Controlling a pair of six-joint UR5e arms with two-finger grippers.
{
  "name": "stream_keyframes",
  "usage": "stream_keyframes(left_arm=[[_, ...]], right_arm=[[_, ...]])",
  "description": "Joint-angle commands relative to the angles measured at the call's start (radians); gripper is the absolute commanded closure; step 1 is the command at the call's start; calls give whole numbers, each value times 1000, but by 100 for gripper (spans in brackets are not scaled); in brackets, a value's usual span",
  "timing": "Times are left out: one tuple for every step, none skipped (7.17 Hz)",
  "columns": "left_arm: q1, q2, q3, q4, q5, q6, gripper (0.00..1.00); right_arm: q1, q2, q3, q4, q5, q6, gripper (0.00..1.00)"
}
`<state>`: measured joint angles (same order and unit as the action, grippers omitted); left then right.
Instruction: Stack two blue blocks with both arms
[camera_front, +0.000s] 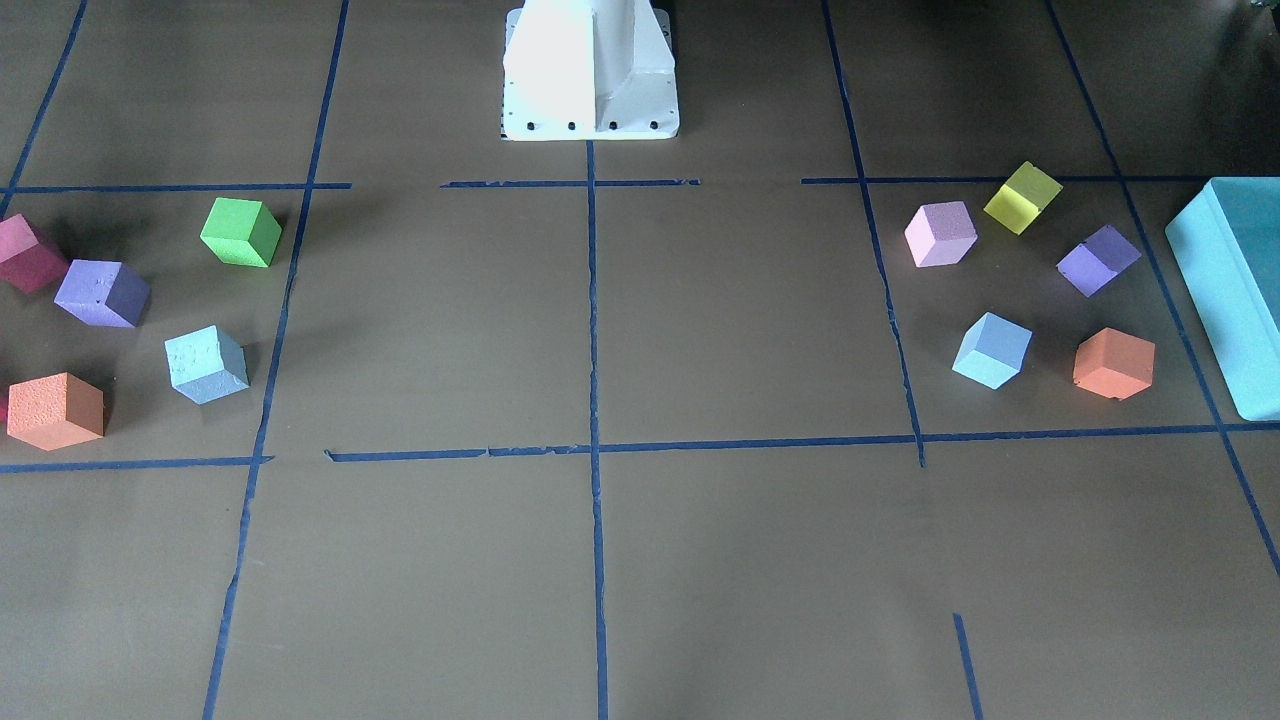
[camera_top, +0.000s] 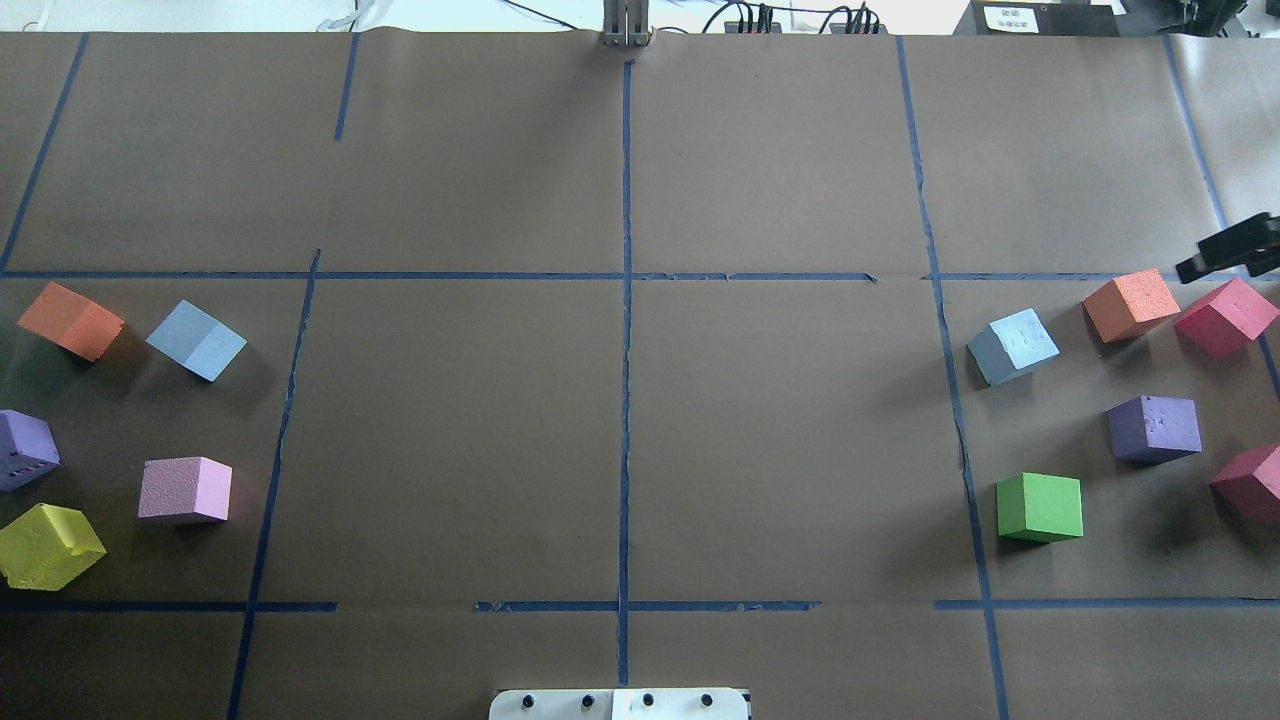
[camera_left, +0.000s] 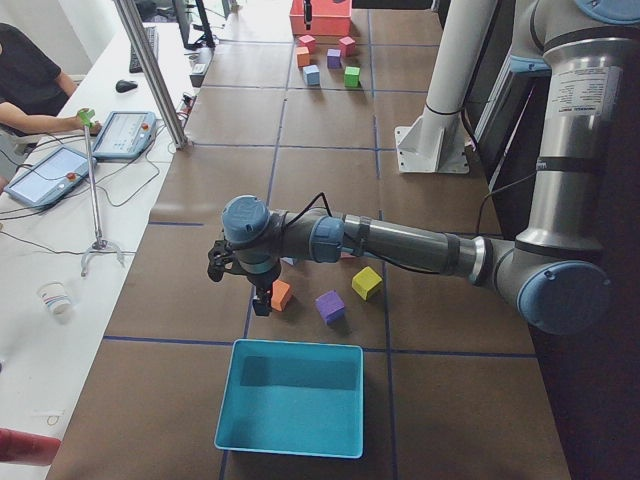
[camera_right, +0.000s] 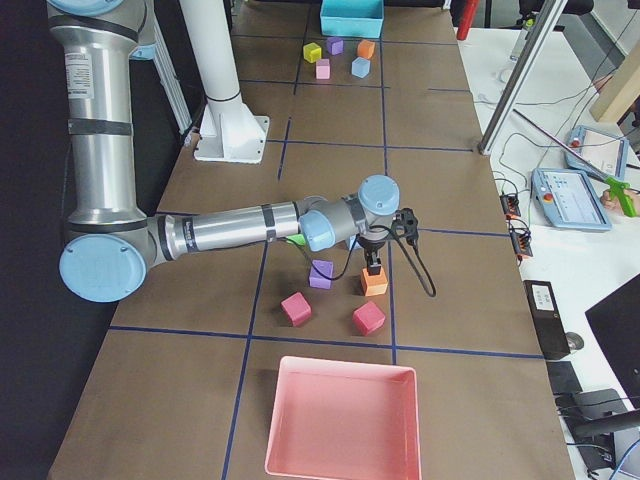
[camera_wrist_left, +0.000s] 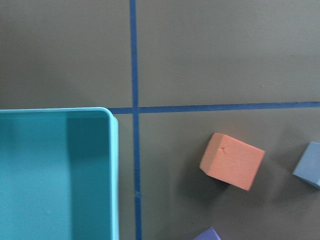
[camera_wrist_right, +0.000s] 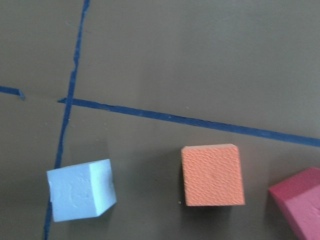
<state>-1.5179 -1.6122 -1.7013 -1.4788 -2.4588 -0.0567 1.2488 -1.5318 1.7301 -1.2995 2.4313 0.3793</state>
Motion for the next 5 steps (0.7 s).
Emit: stream_keyframes(left_arm=[[1, 0, -4, 0, -41, -2, 0], [1, 2, -4, 0, -86, -3, 0], [1, 0, -7, 3, -106, -3, 0], [1, 0, -21, 3, -104, -3, 0], [-1, 0, -29, 3, -104, -3, 0]], right_arm=[[-179, 64, 0, 67, -157, 81, 0], [-231, 67, -3, 110, -196, 151, 0], [-273, 67, -3, 153, -231, 217, 0], [-299, 65, -9, 161, -250, 220, 0], [-311, 65, -20, 161, -267, 222, 0]])
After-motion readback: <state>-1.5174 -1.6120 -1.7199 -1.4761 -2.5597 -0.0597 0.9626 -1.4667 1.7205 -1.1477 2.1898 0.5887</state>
